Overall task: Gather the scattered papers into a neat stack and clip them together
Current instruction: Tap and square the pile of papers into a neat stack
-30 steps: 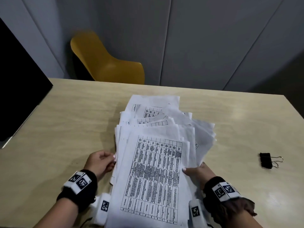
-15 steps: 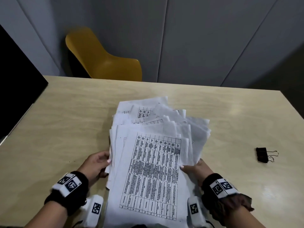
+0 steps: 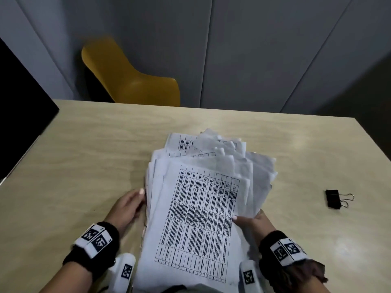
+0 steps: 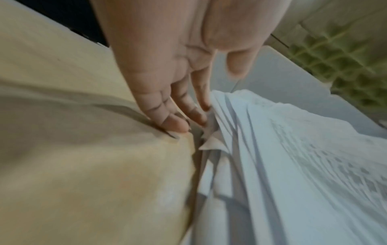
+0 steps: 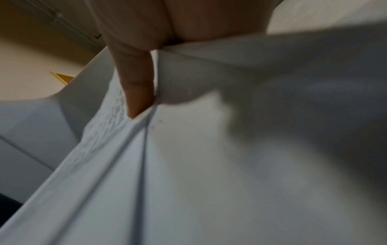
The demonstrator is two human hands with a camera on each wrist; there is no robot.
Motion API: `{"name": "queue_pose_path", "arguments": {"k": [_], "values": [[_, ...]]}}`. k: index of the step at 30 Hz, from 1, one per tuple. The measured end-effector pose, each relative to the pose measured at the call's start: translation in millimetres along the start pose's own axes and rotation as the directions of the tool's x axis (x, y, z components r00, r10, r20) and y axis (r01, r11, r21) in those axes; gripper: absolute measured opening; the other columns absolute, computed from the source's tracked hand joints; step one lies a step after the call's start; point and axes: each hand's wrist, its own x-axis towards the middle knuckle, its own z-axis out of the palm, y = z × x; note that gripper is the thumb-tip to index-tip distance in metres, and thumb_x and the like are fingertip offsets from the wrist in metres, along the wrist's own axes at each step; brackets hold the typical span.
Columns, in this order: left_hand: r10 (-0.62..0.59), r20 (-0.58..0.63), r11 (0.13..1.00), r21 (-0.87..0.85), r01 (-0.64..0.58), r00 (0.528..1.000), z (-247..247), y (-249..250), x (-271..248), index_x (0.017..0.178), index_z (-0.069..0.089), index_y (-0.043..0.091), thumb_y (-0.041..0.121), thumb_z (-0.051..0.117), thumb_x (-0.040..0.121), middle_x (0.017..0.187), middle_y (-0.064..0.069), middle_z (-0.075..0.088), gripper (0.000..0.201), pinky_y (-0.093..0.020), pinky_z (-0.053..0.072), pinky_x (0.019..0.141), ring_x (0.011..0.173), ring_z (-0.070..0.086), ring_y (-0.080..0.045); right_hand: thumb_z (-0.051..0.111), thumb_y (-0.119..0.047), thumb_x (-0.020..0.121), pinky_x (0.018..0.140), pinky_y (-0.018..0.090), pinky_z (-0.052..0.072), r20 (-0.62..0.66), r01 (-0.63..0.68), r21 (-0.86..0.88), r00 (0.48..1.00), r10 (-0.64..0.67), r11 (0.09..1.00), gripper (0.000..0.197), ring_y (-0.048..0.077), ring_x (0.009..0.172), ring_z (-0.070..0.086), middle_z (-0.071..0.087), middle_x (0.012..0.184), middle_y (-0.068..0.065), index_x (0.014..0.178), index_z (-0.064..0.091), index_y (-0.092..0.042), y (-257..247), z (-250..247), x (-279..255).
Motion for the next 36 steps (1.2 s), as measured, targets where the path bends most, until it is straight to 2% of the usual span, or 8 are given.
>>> {"name": "queue_pose_path", "arguments": {"k": [3,6,11,15,20,24,29,36], "values": [[0.011,0.146,0.993,-0.119,0.007,0.989,7.2,15.5,-9.9,0.126,0.050,0.017,0.044,0.082,0.059,0.112,-0.010,0.069,0.079,-0.044,0.051,0.088,0.100,0.066,-0.028,0.057,0.015,0.080,0.063,0.022,0.051,0.075,0.039,0.056,0.996,-0.043,0.998,0.020,0.015,0.060,0.066,0.067,0.051,0.002,0.077,0.059,-0.005,-21.3,5.4,-19.6],[-0.026,0.205,0.994,-0.095,0.046,0.978,15.7,30.6,-15.5,0.120,0.057,0.012,0.040,0.093,0.023,0.105,-0.011,0.072,0.108,-0.048,0.050,0.090,0.099,0.067,-0.031,0.057,0.013,0.081,0.042,0.011,0.044,0.087,0.099,0.069,0.991,-0.105,0.993,0.024,0.005,0.044,0.057,0.058,0.043,-0.003,0.065,0.053,-0.004,-41.3,8.6,-25.0],[0.277,0.111,0.959,-0.095,-0.267,0.954,34.7,86.2,-14.1,0.099,0.068,0.015,0.004,0.082,0.059,0.088,0.002,0.076,0.043,-0.028,0.057,0.074,0.088,0.071,-0.015,0.070,-0.001,0.073,0.052,0.011,0.049,-0.009,0.356,0.029,0.934,-0.356,0.934,0.018,0.006,0.063,0.065,0.069,0.058,-0.013,0.087,0.060,-0.007,-81.7,22.0,-24.0],[0.602,0.053,0.797,0.018,-0.604,0.796,34.9,135.0,-22.9,0.081,0.071,0.026,0.010,0.082,0.060,0.076,0.026,0.071,0.028,-0.012,0.052,0.070,0.079,0.067,0.006,0.068,0.013,0.071,0.066,0.008,0.051,-0.068,0.557,0.062,0.830,-0.553,0.828,0.030,-0.010,0.068,0.064,0.070,0.065,-0.024,0.091,0.062,-0.008,-112.3,29.3,-34.7],[0.543,0.074,0.839,-0.026,-0.543,0.836,20.6,129.2,-27.7,0.092,0.070,0.022,0.049,0.091,0.020,0.094,0.015,0.074,0.080,-0.043,0.052,0.090,0.098,0.066,-0.011,0.078,-0.007,0.045,0.063,0.015,0.053,-0.147,0.605,0.289,0.794,-0.591,0.742,0.040,0.001,0.070,0.067,0.073,0.070,-0.012,0.083,0.067,-0.011,-116.4,28.0,-41.0],[0.506,0.152,0.858,0.008,-0.513,0.849,30.3,118.8,-29.6,0.092,0.070,0.023,0.048,0.090,0.029,0.091,0.016,0.074,0.070,-0.033,0.052,0.089,0.092,0.069,-0.006,0.088,-0.029,0.039,0.062,0.013,0.054,-0.175,0.580,0.226,0.814,-0.553,0.783,0.061,-0.006,0.068,0.066,0.073,0.073,-0.013,0.092,0.066,-0.008,-111.9,28.6,-39.0],[0.569,0.058,0.819,0.051,-0.572,0.820,33.3,125.9,-28.4,0.084,0.061,0.030,0.002,0.071,0.075,0.061,0.035,0.064,0.031,-0.019,0.050,0.083,0.068,0.062,0.015,0.088,-0.040,0.024,0.070,0.013,0.054,-0.177,0.625,0.169,0.780,-0.600,0.762,0.047,-0.003,0.074,0.067,0.074,0.071,-0.015,0.064,0.074,-0.019,-119.5,24.8,-33.8],[0.518,0.305,0.844,-0.032,-0.536,0.799,14.8,115.1,-32.8,0.090,0.076,0.033,0.048,0.092,0.027,0.095,0.014,0.074,0.066,-0.022,0.054,0.083,0.095,0.067,-0.005,0.093,-0.045,0.028,0.090,0.048,0.050,0.045,0.562,0.290,0.801,-0.597,0.775,0.067,0.027,0.095,0.066,0.075,0.092,0.000,0.090,0.074,-0.027,-121.6,13.4,-39.1]]}}
